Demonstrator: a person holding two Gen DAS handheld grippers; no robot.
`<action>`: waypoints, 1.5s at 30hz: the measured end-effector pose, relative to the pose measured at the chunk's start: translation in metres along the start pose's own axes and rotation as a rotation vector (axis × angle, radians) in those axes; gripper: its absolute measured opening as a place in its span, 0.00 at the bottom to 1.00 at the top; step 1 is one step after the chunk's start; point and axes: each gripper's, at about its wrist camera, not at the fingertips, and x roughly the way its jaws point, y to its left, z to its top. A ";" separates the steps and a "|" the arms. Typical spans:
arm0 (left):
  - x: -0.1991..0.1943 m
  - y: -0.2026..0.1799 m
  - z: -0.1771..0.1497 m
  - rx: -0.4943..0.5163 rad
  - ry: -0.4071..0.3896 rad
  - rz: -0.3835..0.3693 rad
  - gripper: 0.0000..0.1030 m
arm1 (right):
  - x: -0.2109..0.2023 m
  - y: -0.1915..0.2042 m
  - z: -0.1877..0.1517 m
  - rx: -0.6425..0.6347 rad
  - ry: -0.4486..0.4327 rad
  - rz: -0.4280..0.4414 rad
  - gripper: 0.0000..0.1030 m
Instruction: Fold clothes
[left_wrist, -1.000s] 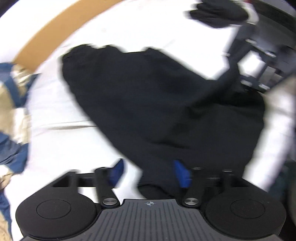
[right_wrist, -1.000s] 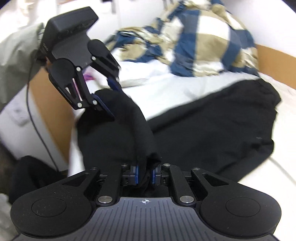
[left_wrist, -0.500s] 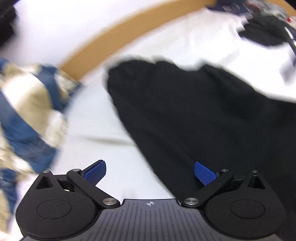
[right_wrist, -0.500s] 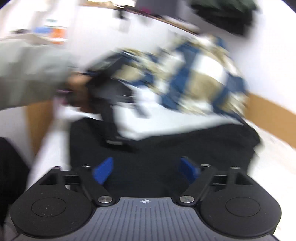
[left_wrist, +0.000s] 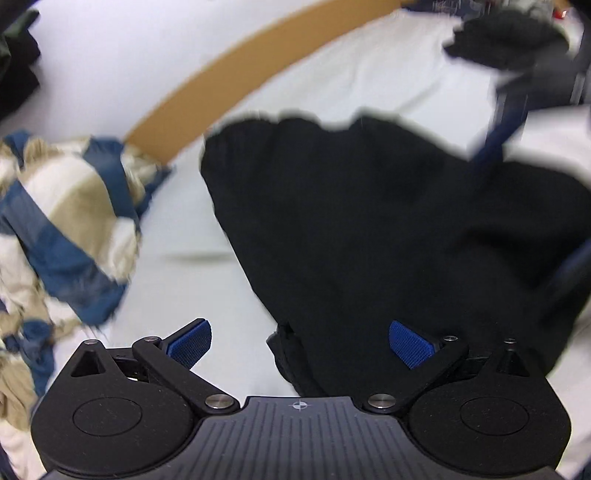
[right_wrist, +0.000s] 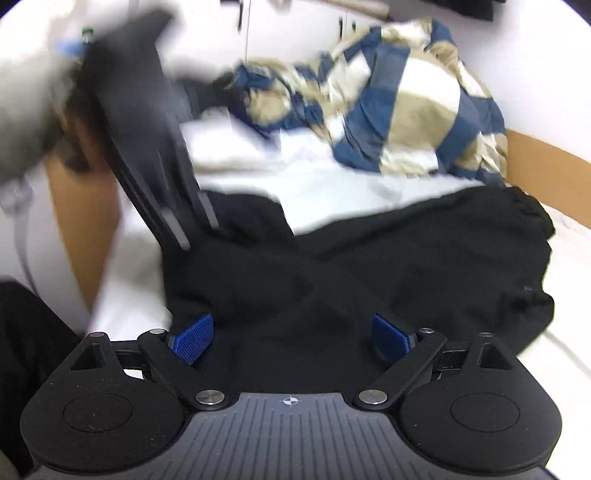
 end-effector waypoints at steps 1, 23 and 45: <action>0.003 -0.001 -0.004 -0.034 -0.024 0.007 1.00 | -0.008 -0.003 0.000 0.014 -0.022 0.000 0.92; -0.053 0.029 -0.010 -0.242 -0.267 0.020 0.99 | 0.023 -0.033 -0.010 0.109 0.108 0.005 0.97; -0.007 0.009 -0.072 -0.314 -0.050 -0.390 1.00 | 0.026 -0.036 -0.014 0.120 0.103 -0.016 1.00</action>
